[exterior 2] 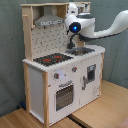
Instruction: Play with the kitchen
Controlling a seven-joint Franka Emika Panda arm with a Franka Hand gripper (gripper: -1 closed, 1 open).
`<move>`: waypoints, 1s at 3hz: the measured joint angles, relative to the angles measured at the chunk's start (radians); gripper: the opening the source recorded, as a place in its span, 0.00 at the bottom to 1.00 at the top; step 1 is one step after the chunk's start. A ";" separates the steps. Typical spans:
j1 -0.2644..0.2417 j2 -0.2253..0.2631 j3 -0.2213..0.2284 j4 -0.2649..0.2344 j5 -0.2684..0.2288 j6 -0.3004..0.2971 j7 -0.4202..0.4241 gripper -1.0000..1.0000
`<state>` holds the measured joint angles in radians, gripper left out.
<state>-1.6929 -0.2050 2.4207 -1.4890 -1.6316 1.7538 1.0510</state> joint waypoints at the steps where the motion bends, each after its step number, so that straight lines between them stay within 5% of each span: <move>1: -0.064 -0.010 0.000 0.034 0.052 0.027 0.000 0.00; 3: -0.065 0.004 0.023 0.041 0.052 -0.175 -0.037 0.00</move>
<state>-1.7582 -0.2008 2.4436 -1.4483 -1.5792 1.5787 1.0139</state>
